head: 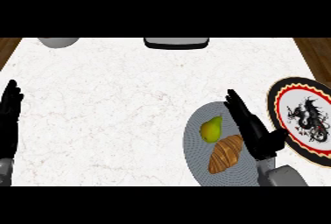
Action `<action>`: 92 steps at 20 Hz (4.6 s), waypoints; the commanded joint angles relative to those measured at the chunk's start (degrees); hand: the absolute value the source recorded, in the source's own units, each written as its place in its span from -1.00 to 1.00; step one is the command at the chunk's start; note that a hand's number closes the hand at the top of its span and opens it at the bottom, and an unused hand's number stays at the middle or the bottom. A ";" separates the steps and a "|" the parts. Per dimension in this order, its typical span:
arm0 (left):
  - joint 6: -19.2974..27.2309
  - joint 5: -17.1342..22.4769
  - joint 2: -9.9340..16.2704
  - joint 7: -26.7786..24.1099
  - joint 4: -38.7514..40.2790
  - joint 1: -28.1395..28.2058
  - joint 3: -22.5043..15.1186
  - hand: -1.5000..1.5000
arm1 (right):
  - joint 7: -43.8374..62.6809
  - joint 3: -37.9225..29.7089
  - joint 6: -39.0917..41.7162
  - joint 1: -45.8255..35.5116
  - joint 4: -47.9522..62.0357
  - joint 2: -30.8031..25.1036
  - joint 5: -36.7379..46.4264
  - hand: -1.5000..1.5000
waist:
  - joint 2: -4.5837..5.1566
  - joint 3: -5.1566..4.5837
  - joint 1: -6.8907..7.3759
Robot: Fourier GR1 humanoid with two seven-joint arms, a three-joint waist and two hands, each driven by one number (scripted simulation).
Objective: Pick the croissant from the placemat and place it in the plate
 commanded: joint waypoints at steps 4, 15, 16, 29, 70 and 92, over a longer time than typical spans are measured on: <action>-0.62 0.45 -7.60 5.04 0.68 0.72 -5.87 0.00 | 4.17 -2.99 -13.11 2.98 -13.85 2.75 2.79 1.00 | -1.24 0.90 -1.48; -2.49 3.76 -12.46 7.47 1.67 3.86 -9.05 0.00 | -6.23 -5.85 -36.67 13.62 -12.84 6.66 16.91 -1.00 | -1.67 1.49 -3.94; -1.72 2.94 -13.17 8.09 1.57 2.90 -9.86 0.00 | -11.54 -4.58 -36.33 15.52 -12.92 8.78 16.14 -1.00 | -1.36 1.48 -3.29; -4.65 1.86 -13.10 9.76 3.84 -1.62 -8.70 0.00 | 11.07 3.74 -30.79 24.80 -18.71 -12.27 44.31 -1.00 | -0.69 0.66 0.16; -11.64 -11.89 -24.92 15.54 0.77 -1.09 -0.74 0.00 | 37.74 0.45 11.26 9.87 -11.05 2.48 55.65 -1.00 | -0.80 1.00 0.36; -15.53 -13.39 -25.32 13.49 2.22 0.06 3.16 0.00 | 27.72 -7.50 6.40 0.84 -10.41 -3.96 66.90 1.00 | -0.72 1.00 0.55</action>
